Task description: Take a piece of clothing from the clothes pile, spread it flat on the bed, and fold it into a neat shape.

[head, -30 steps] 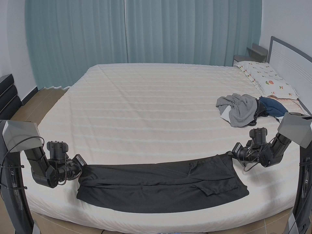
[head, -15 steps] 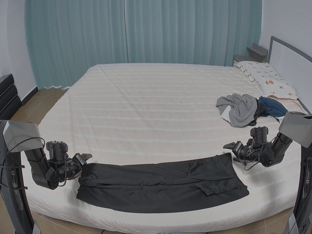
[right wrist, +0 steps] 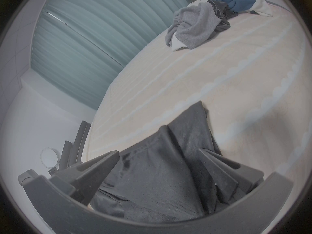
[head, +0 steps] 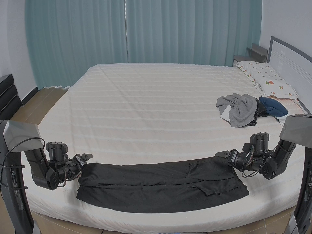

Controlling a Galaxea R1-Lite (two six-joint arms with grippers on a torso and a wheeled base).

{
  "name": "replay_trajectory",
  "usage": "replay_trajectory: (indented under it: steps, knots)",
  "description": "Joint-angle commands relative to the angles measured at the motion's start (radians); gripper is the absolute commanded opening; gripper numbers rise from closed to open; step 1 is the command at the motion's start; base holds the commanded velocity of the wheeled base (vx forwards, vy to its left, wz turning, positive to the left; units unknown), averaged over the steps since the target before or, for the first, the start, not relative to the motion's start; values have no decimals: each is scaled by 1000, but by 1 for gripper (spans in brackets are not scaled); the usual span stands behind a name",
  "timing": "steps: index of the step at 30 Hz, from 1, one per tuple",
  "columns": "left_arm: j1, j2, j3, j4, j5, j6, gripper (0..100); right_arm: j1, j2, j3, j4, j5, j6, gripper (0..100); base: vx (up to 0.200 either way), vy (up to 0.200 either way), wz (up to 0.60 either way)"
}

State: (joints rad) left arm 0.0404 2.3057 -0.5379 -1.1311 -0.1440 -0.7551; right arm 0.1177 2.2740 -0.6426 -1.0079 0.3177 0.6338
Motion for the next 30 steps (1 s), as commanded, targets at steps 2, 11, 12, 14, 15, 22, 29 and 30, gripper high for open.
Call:
replay_trajectory:
  steps: [2,11,12,14,15,22,29,30]
  knots:
    - [1,3,3,1,0,0,100,-1,25,6,-1,3,0,100,0,0,0]
    - [1,3,9,1,0,0,100,-10,41,29,-3,-6,-45,0,0,0,0]
    - [1,3,12,1,0,0,100,-16,38,50,-3,-6,-68,0,0,0,0]
    - [1,1,13,1,0,0,100,-21,36,67,-3,-8,-98,0,0,0,0]
    - [1,1,13,1,0,0,100,-27,36,77,-5,-9,-111,0,0,0,0]
    - [1,-5,24,1,0,0,100,-62,25,100,-49,-20,-129,0,0,0,0]
    - [1,-26,59,-9,4,-3,100,-56,35,96,-54,-19,-123,100,0,0,0]
    - [1,-37,70,-18,4,-4,100,-56,33,95,-55,-19,-121,100,0,0,0]
